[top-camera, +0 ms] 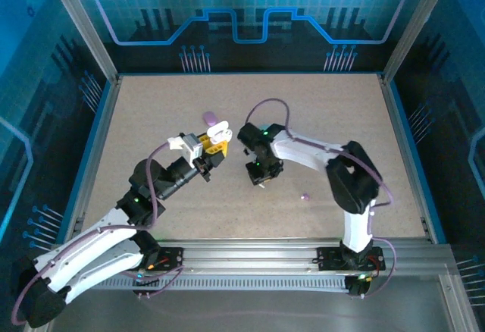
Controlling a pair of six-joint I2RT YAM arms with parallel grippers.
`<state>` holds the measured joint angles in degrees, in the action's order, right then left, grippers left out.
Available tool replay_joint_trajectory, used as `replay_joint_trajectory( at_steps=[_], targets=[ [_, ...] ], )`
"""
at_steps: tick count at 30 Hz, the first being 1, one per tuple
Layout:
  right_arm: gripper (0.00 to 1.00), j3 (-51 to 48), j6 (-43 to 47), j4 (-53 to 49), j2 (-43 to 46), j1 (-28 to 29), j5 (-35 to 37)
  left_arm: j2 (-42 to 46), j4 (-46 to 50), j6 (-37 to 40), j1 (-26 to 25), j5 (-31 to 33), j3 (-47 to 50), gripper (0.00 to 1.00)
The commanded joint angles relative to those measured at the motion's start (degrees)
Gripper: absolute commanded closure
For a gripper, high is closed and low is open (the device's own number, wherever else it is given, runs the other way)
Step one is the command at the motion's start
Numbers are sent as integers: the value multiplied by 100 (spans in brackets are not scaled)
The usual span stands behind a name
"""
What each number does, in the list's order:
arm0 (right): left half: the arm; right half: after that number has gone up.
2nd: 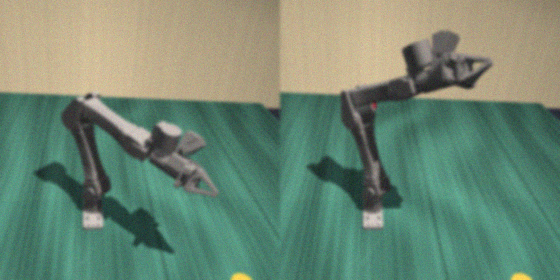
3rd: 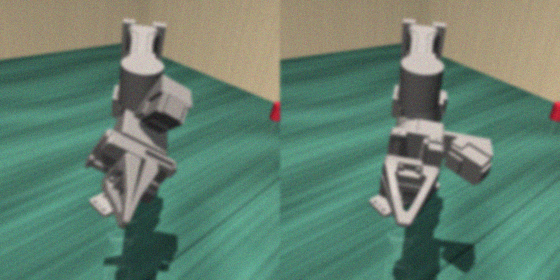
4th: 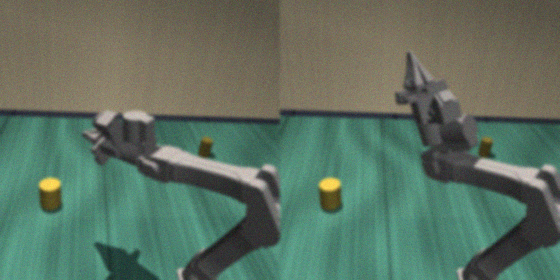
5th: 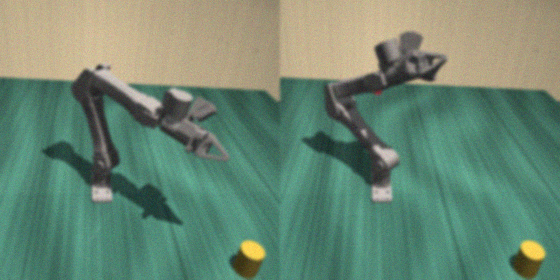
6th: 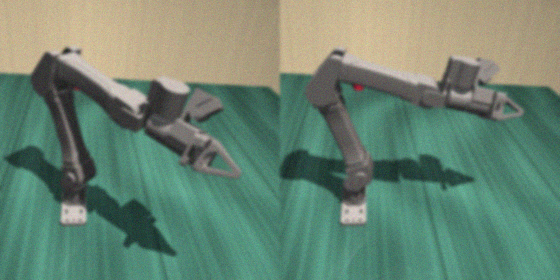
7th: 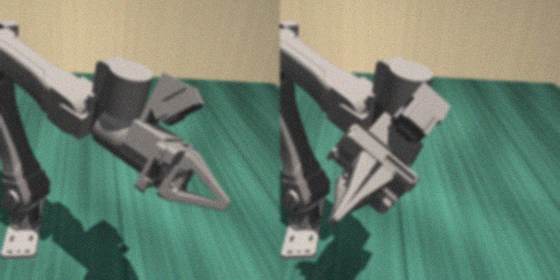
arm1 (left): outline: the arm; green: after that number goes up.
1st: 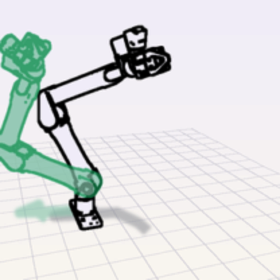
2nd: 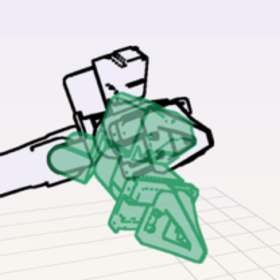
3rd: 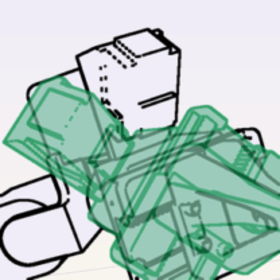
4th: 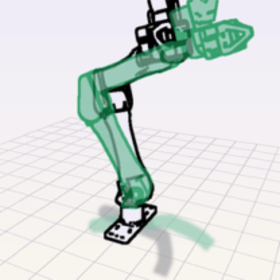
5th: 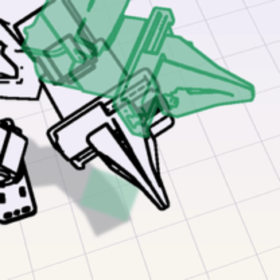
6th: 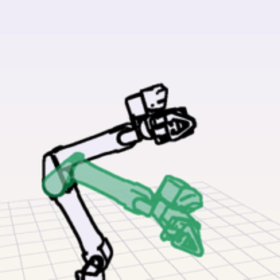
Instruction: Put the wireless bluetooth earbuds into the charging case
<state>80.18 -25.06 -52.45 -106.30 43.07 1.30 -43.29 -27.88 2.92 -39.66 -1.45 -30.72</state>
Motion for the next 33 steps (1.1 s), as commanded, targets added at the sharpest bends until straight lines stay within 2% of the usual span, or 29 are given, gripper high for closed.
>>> replay_joint_trajectory(
  at_steps=[1,7,14,23,33],
  targets=[
    [73,-37,-153,184,833,-144,153,-110,-288,-157,-33,241,-64,78],
    [73,-38,-223,625,2184,-240,448,-594,-702,-356,-36,222,26,78],
    [72,-52,-400,1648,3437,-222,433,-1561,-1938,-435,-210,247,120,80],
    [72,-9,-516,2156,3749,17,349,-2697,-3025,-160,-667,866,-36,80],
    [71,-138,-618,2350,3613,170,345,-3172,-3454,-107,-934,1270,-292,80]
  ],
)
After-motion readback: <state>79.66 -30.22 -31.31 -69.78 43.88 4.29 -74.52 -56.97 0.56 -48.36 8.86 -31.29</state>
